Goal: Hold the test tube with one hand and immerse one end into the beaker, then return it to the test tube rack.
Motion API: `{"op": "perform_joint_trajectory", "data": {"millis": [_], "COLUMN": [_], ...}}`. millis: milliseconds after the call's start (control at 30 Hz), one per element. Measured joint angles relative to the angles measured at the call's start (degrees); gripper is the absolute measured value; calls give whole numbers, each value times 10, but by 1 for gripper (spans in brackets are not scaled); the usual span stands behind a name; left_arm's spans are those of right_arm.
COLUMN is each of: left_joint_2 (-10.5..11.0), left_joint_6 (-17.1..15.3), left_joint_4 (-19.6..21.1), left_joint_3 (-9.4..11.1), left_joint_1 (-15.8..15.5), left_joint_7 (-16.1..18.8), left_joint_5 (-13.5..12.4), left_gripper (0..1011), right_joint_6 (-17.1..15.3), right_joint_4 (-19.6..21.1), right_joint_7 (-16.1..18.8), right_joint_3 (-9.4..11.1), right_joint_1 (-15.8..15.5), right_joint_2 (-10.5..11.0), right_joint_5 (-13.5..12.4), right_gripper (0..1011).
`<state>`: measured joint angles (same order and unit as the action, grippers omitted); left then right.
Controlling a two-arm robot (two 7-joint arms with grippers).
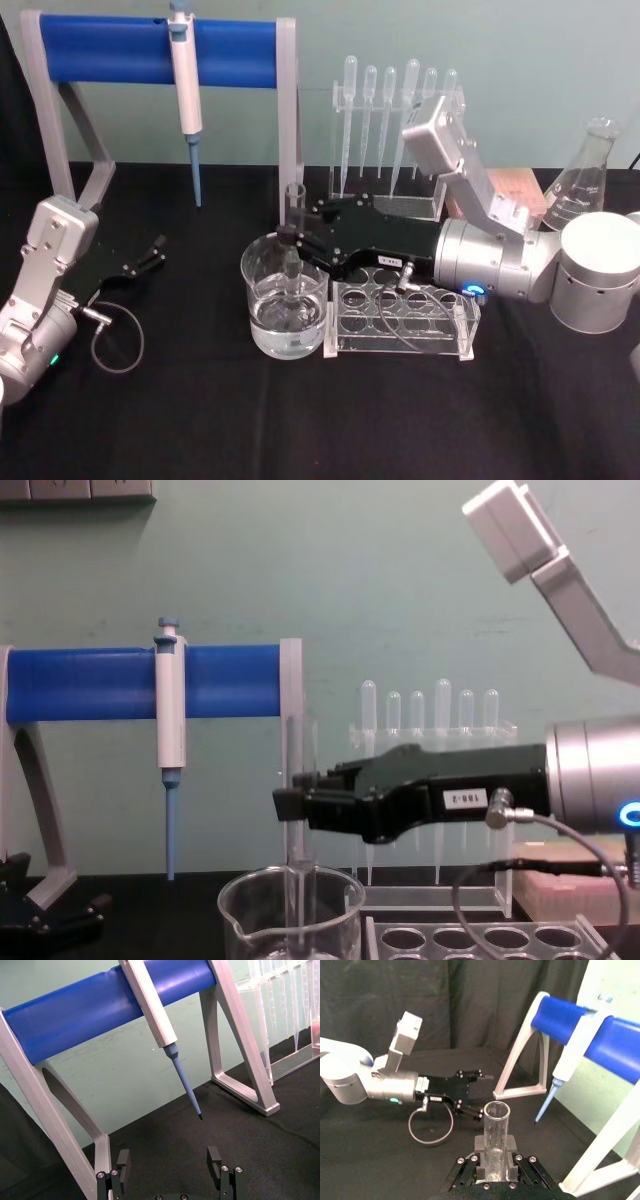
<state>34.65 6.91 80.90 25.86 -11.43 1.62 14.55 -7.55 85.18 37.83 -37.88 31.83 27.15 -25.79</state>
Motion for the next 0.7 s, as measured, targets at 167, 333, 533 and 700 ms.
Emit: {"op": "perform_joint_trajectory", "data": {"millis": [167, 333, 533, 700], "left_joint_2": [0, 0, 0, 0], "left_joint_6": [0, 0, 0, 0], "left_joint_4": [0, 0, 0, 0], "left_joint_3": [0, 0, 0, 0], "left_joint_1": [0, 0, 0, 0], "left_joint_7": [0, 0, 0, 0], "left_joint_5": [0, 0, 0, 0], "left_gripper": [1000, 1000, 1000, 1000], "right_joint_6": [-3, -9, -14, -20], "right_joint_4": [16, 37, 63, 85], "right_joint_7": [0, -5, -12, -17], "right_joint_3": [6, 16, 26, 35], "right_joint_1": [0, 2, 2, 1], "right_joint_2": [2, 7, 18, 27], "right_joint_5": [-6, -17, -28, -39], "right_gripper": [243, 243, 243, 243]}}
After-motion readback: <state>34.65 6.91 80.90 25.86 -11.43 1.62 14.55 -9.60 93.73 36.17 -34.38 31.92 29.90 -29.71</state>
